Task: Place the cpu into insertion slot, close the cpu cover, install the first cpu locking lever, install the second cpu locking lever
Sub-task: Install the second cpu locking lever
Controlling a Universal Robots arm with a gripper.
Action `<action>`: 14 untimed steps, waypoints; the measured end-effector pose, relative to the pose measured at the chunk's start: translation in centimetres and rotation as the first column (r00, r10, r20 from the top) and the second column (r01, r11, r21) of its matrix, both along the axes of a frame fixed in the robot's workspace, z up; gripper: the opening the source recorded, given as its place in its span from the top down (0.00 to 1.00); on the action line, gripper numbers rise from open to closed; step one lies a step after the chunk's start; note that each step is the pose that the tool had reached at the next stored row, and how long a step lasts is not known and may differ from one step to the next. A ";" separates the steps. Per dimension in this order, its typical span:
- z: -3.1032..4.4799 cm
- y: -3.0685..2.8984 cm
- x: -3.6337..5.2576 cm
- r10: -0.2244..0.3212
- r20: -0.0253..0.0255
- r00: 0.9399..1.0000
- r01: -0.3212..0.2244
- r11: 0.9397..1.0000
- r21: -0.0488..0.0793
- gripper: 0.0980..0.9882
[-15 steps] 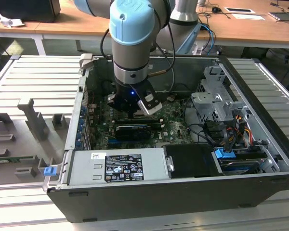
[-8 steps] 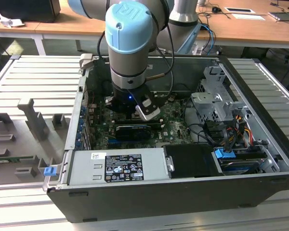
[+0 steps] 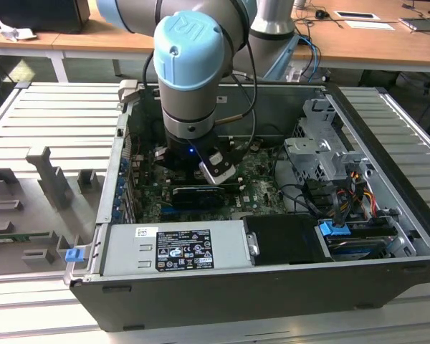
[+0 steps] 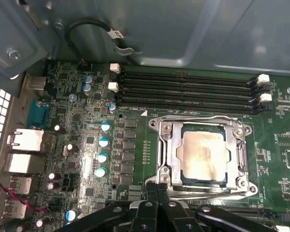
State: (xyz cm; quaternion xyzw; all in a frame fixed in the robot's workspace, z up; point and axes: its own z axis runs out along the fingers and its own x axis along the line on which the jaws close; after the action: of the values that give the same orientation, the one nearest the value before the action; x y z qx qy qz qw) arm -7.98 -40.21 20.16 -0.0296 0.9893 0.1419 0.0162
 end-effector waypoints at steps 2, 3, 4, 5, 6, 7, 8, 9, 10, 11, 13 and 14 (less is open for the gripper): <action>-0.24 -0.01 -0.09 0.000 0.000 1.000 0.000 1.000 0.017 0.99; -0.28 0.00 -0.12 0.000 0.000 1.000 0.000 1.000 0.021 0.99; -0.34 0.00 -0.14 0.000 0.000 1.000 0.000 1.000 0.027 0.99; -0.40 0.00 -0.16 0.000 0.000 1.000 0.000 1.000 0.030 0.99; -0.48 0.00 -0.18 0.000 0.000 1.000 0.000 0.999 0.032 0.99; -0.59 0.00 -0.22 0.000 0.000 1.000 0.000 0.999 0.035 0.99; -0.67 0.00 -0.25 0.000 0.000 1.000 0.000 0.999 0.036 0.99; -0.78 0.00 -0.34 0.000 0.000 1.000 0.000 0.999 0.038 0.99; -0.75 0.00 -0.39 0.000 0.000 1.000 0.000 0.999 0.038 0.99; -0.58 0.00 -0.40 0.000 0.000 1.000 0.000 0.999 0.039 0.99; -0.07 0.00 -0.41 0.000 0.000 1.000 0.000 0.999 0.040 0.99; 0.10 0.00 -0.41 0.000 0.000 1.000 0.000 0.999 0.040 0.99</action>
State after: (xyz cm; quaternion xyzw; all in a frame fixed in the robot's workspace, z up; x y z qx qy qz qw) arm -8.39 -40.21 20.26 -0.0292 0.9863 0.1616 0.0167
